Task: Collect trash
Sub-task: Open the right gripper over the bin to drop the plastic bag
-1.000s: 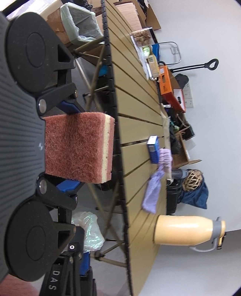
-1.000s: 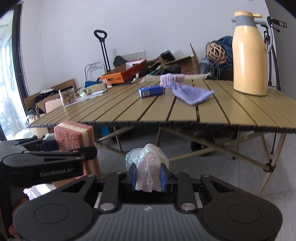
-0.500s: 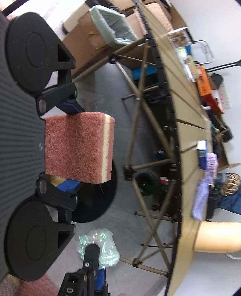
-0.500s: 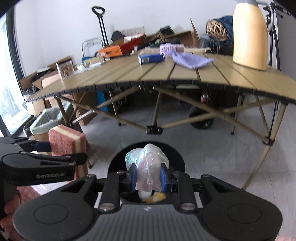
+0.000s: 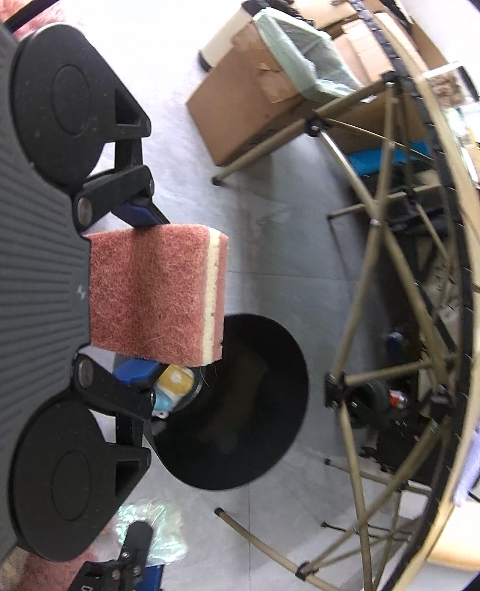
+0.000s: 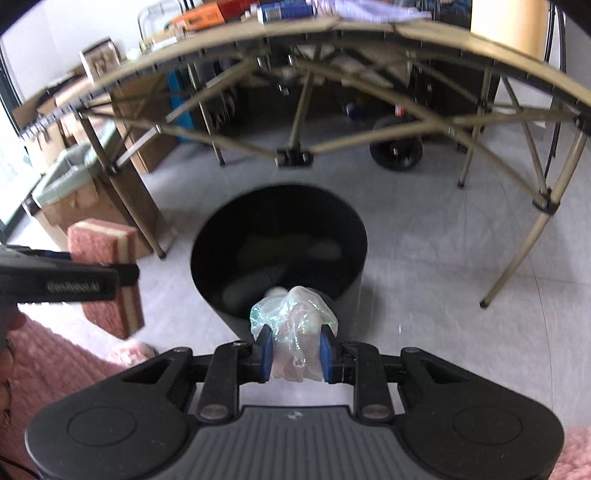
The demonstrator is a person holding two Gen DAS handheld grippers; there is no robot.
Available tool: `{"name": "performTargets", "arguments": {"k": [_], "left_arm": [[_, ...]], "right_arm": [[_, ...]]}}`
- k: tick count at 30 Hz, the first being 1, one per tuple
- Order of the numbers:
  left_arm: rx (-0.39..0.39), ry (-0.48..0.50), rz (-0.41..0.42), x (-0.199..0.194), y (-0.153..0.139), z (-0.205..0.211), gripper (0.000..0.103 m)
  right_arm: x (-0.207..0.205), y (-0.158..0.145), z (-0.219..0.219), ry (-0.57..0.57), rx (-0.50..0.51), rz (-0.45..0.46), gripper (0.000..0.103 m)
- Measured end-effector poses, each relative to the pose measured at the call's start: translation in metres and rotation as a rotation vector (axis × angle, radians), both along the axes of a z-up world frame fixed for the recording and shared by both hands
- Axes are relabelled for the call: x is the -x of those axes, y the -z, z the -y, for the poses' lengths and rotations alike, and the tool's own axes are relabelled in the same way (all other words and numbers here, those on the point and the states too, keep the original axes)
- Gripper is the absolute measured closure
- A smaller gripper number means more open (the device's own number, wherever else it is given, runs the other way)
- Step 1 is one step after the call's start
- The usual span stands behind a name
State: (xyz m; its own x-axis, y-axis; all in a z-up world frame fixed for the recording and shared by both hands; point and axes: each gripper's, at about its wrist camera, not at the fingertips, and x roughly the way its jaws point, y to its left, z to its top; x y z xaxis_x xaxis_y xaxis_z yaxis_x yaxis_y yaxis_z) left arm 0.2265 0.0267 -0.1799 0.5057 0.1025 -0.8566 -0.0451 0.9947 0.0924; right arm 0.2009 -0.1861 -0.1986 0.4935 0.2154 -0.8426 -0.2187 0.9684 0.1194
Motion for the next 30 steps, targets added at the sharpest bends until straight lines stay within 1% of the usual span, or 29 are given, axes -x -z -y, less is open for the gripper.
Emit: {"name": "performTargets", "arguments": {"k": [2,6,10,13,17,21,30], "left_arm": [[0.012,-0.020,-0.027,-0.002,0.005,-0.004,0.033],[0.006,-0.047,-0.066,-0.006,0.012,-0.009,0.033],[0.000,-0.068,-0.081,-0.008,0.015,-0.012,0.033],[-0.018,-0.087,-0.087,-0.010,0.017,-0.014,0.033],[-0.025,-0.132,-0.107,-0.015,0.022,-0.026,0.033],[-0.017,-0.169,-0.113,-0.021,0.023,-0.035,0.033],[-0.024,-0.185,-0.131,-0.029,0.029,-0.037,0.033]], "right_arm": [[-0.002,0.006,0.001,0.010,0.010,-0.031,0.079],[-0.005,0.015,0.004,0.019,0.021,-0.067,0.079],[-0.007,0.020,0.004,0.021,0.034,-0.091,0.079],[-0.010,0.023,0.004,0.023,0.041,-0.102,0.079],[-0.015,0.024,0.004,0.025,0.031,-0.113,0.079],[-0.021,0.021,-0.001,0.013,0.009,-0.104,0.079],[-0.043,0.006,-0.022,-0.024,-0.011,-0.054,0.079]]}}
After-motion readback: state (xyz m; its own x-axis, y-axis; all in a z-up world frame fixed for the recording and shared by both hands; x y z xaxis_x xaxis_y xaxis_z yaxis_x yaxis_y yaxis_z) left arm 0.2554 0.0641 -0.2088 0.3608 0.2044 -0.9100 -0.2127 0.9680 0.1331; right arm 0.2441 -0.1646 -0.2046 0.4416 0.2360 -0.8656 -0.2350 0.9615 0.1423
